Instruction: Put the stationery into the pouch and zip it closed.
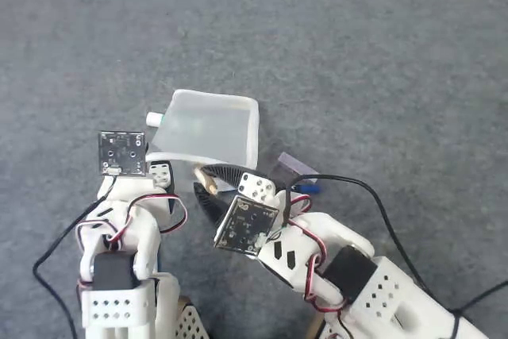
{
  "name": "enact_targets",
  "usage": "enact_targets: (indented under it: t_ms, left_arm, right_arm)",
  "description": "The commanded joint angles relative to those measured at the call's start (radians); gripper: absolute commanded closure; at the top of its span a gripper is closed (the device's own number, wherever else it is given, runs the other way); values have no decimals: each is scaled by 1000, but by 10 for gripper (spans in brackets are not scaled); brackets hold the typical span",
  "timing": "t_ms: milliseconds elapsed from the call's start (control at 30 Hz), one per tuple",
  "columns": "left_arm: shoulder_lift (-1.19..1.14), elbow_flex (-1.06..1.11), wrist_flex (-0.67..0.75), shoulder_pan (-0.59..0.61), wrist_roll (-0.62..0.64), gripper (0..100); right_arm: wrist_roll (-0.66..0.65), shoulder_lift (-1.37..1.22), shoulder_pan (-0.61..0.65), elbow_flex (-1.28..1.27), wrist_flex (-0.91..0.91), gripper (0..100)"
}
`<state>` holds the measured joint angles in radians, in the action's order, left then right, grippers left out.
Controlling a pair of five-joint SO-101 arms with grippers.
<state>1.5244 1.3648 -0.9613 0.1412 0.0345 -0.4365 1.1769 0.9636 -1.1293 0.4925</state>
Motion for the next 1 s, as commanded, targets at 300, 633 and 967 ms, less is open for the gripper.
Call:
enact_targets:
  t_ms: [300, 633, 967]
  left_arm:
    - [17, -42, 29, -2, 12, 987]
    - [17, -42, 29, -2, 12, 987]
    - [17, -42, 28, -2, 11, 987]
  right_arm:
    - [3, -2, -4, 89, 101, 992]
    - [-58, -13, 18, 61, 93, 987]
    - [-54, -4, 16, 60, 139, 803]
